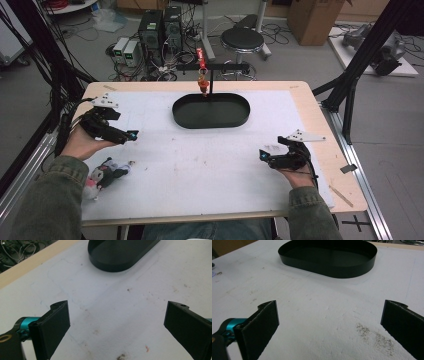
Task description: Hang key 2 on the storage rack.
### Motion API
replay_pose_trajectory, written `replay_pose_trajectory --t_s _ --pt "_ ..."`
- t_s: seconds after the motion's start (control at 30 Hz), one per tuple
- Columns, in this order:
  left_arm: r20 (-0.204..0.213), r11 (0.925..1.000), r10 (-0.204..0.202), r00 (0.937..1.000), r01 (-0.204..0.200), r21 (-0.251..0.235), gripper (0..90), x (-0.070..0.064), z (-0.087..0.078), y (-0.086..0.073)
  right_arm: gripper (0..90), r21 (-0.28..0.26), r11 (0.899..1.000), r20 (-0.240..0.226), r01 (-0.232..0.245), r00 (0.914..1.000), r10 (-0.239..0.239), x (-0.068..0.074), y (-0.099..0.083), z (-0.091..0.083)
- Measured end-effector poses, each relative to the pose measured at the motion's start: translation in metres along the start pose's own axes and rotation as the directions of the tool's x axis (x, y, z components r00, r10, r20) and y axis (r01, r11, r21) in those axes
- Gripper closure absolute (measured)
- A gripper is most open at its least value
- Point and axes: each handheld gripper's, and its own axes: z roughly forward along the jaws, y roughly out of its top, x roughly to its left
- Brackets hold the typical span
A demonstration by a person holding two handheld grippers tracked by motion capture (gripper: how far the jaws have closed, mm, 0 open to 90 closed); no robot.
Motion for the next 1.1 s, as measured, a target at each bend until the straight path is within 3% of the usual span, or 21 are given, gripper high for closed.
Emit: replay_pose_trajectory --t_s 0.43,0.63,1.1 --pt "-0.012 0.9973 -0.072 0.9973 0.073 0.014 6.8 0.004 -0.018 -0.049 0.8 0.005 1.0 0.01 0.01 0.9999 -0.01 0.0 0.0 0.0" --pt "-0.017 0.9918 -0.127 0.9917 0.127 0.009 6.8 0.006 -0.023 -0.073 0.8 0.003 1.0 0.011 0.005 0.9999 -0.006 0.0 0.0 0.0" --pt "-0.024 0.9875 -0.154 0.9878 0.155 0.029 7.8 0.003 -0.029 -0.109 0.8 0.012 1.0 0.015 0.012 0.9998 -0.013 0.001 -0.001 0.001"
